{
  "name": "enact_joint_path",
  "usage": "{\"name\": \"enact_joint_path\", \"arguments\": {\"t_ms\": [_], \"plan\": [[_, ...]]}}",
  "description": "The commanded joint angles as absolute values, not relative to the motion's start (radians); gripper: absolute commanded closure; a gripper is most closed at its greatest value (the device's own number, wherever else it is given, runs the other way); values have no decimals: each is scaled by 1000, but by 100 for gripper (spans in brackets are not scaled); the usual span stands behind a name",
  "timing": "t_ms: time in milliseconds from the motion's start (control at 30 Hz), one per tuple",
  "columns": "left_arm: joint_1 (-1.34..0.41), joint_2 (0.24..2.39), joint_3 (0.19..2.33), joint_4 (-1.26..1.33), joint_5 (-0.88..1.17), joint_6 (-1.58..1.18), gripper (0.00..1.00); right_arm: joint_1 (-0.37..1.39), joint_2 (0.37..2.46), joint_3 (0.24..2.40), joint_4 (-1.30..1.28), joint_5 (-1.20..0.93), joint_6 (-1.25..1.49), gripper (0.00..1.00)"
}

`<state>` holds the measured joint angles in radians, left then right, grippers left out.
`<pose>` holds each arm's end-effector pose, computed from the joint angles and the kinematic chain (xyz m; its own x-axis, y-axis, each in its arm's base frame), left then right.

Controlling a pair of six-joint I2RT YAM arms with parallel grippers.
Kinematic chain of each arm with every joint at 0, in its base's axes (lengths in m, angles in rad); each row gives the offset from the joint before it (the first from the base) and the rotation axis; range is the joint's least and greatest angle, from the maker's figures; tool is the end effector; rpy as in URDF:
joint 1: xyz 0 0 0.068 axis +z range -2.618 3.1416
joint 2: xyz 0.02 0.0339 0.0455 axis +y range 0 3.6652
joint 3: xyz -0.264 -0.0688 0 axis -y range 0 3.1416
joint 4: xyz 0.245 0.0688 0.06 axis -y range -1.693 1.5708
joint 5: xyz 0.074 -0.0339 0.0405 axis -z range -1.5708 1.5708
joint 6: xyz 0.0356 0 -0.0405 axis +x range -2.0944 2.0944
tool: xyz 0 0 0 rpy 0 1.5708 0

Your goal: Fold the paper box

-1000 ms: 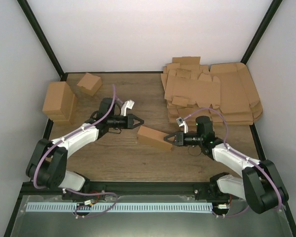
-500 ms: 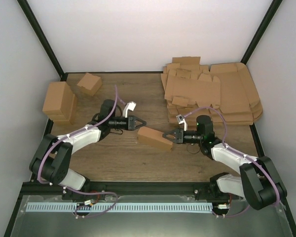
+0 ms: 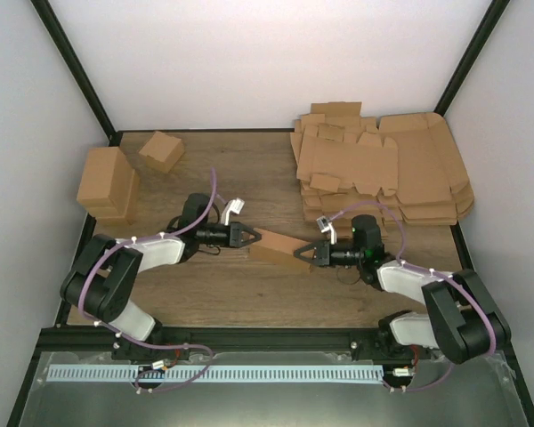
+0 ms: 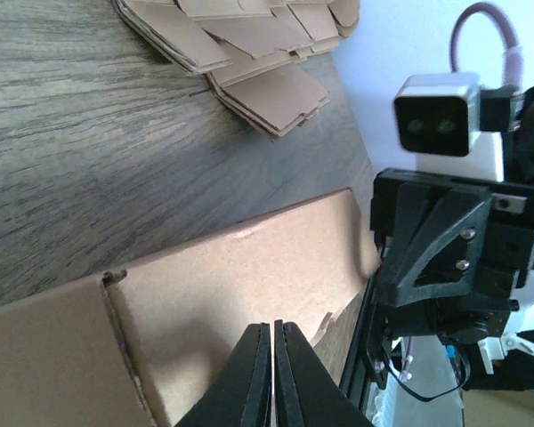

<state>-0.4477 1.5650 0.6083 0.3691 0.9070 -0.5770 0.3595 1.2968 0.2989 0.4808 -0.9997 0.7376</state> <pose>0.2480 -0.1502 0.1586 -0.8867 0.0530 -0.4593 0.4462 0.3585 -0.8200 0.1887 0.1029 0.1482 -0.9308 0.0385 -0.3636 -0.3362 0.3010 0.8924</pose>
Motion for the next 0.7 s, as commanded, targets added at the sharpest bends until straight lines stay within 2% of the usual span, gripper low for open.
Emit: {"name": "enact_joint_path", "arguments": {"t_ms": [0,167,500,667], "plan": [[-446,1512,688,291,906,-539,96,350,1216,428,347,-973,667,99],[-446,1526,706,271,885,-532,96,350,1258,472,293,-955,618,99],[-446,1656,588,434,876,-568,96,324,1505,370,533,-999,638,99],[-446,1572,609,340,862,-552,96,324,1425,398,448,-994,618,99]]}}
